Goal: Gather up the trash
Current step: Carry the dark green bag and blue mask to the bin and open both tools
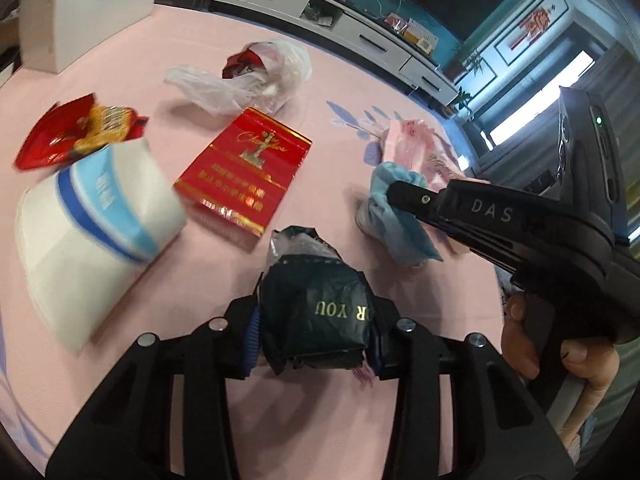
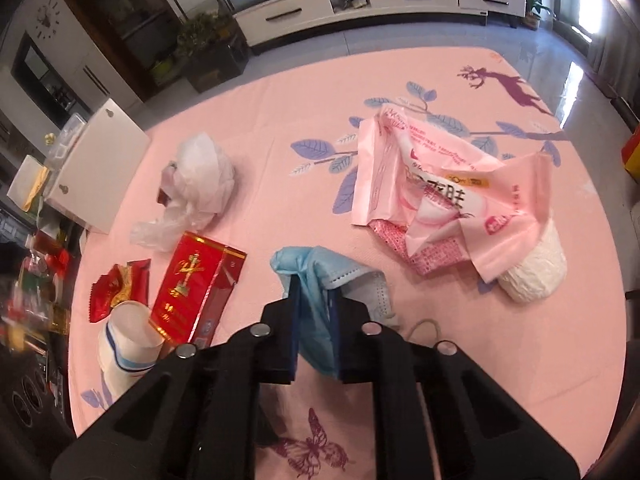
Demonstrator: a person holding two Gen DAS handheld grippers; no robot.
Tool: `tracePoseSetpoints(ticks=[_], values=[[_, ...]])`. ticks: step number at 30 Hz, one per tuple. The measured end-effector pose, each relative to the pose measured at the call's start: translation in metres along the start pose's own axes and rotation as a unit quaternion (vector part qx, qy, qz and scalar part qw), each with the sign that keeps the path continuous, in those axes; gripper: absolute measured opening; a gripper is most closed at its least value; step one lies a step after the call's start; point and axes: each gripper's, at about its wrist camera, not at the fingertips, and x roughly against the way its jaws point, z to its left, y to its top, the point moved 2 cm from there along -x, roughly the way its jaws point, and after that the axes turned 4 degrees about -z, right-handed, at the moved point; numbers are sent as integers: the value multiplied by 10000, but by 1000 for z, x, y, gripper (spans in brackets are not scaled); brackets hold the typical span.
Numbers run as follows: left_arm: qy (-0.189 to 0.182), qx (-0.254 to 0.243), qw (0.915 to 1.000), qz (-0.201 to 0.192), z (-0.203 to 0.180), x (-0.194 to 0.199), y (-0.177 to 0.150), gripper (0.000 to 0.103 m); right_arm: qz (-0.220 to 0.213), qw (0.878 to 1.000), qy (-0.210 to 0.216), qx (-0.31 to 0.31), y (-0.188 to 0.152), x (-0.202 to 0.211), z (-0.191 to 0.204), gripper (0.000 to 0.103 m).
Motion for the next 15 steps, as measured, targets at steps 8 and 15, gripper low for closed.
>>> tracePoseSetpoints(ticks=[8,15], values=[[-144,-109,9981,-595,-2,74,-24,41,-563,9982,141,180,-26,80,-12,12],[-98,82,9956,-930,2,107,-59,42,-963,9949,-44,285,-59,147,-35,12]])
